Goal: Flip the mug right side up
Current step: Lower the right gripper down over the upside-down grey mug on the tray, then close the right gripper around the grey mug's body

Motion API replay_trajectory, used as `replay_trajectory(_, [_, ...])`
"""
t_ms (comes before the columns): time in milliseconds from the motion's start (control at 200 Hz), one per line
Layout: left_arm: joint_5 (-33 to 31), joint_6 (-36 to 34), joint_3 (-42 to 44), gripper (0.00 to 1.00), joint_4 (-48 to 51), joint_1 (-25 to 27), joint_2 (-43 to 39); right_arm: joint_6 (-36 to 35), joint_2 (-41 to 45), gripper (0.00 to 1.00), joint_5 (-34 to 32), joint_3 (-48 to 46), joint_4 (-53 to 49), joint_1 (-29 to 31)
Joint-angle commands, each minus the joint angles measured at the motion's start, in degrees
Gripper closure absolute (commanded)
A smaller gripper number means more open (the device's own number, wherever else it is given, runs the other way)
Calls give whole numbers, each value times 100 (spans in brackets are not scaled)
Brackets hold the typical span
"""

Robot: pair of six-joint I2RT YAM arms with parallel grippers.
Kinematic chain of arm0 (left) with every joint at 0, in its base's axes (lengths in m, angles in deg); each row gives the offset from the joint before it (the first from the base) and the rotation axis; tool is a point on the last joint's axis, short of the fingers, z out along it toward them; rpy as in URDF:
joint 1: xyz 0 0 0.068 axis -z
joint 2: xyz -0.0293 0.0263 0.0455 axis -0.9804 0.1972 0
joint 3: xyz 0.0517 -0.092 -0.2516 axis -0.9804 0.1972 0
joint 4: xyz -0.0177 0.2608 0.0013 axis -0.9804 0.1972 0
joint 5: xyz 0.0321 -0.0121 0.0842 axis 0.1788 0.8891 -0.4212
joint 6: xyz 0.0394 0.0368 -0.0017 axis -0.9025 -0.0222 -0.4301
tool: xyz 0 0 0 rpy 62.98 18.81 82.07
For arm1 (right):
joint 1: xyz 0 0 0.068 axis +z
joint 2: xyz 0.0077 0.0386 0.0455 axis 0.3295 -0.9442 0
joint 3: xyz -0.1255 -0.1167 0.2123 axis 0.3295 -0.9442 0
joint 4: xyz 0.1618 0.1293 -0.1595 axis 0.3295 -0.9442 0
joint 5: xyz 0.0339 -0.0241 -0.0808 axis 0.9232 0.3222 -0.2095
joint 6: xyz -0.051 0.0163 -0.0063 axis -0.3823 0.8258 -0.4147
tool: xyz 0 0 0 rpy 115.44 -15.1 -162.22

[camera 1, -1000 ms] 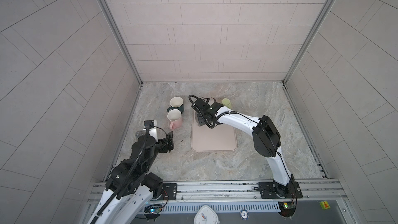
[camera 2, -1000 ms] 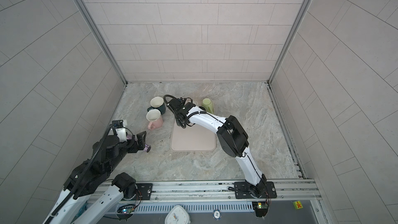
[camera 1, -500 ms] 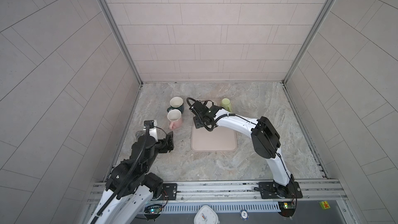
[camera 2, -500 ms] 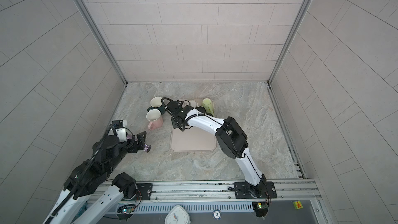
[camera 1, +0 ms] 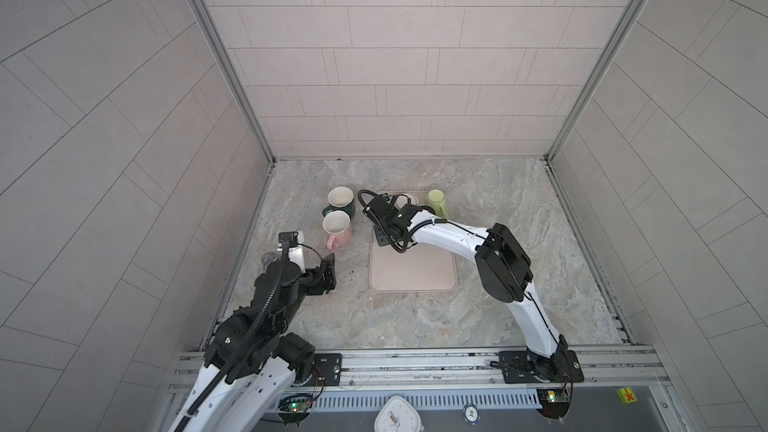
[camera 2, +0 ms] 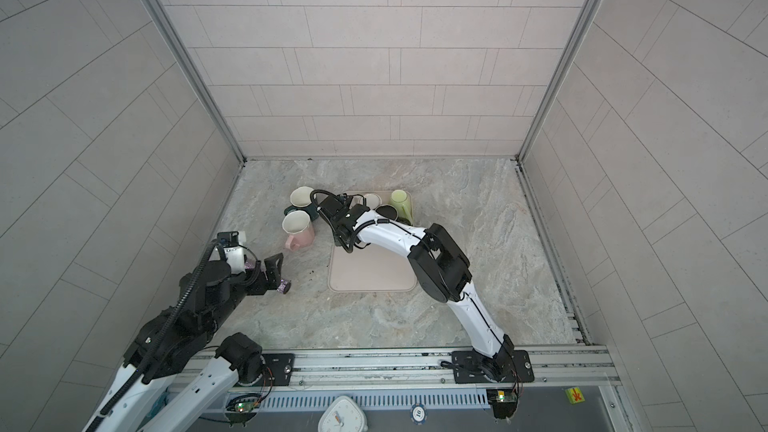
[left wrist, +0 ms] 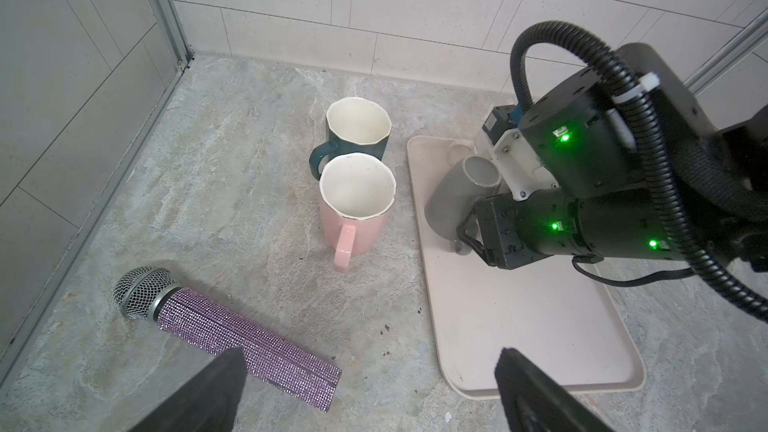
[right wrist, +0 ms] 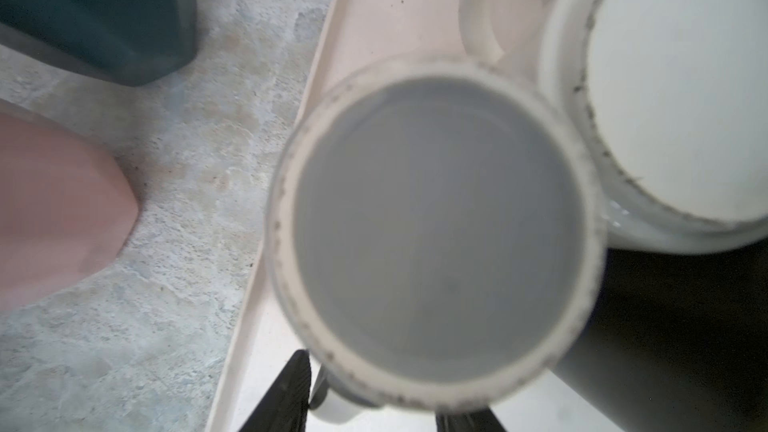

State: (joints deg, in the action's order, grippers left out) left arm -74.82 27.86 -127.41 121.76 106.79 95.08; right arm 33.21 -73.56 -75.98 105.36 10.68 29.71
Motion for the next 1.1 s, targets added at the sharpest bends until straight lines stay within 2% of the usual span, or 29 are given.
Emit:
replay_trajectory(0, [-18, -6, 52, 0, -40, 13, 30, 66, 20, 52, -363, 13, -300, -34])
replay_trajectory(225, [-14, 5, 55, 0, -48, 7, 38, -135, 289, 53, -202, -306, -274, -123])
replay_trajectory(400, [-1, 3, 55, 0, -61, 10, 43, -439, 159, 55, 24, 150, -749, -149])
replay_trajectory(801, [13, 3, 62, 0, -68, 7, 65, -489, 101, 59, 304, 634, -788, -279])
replay_trajectory(1096, [4, 3, 63, 0, -66, 7, 68, -591, -17, 62, 272, 870, -822, -298])
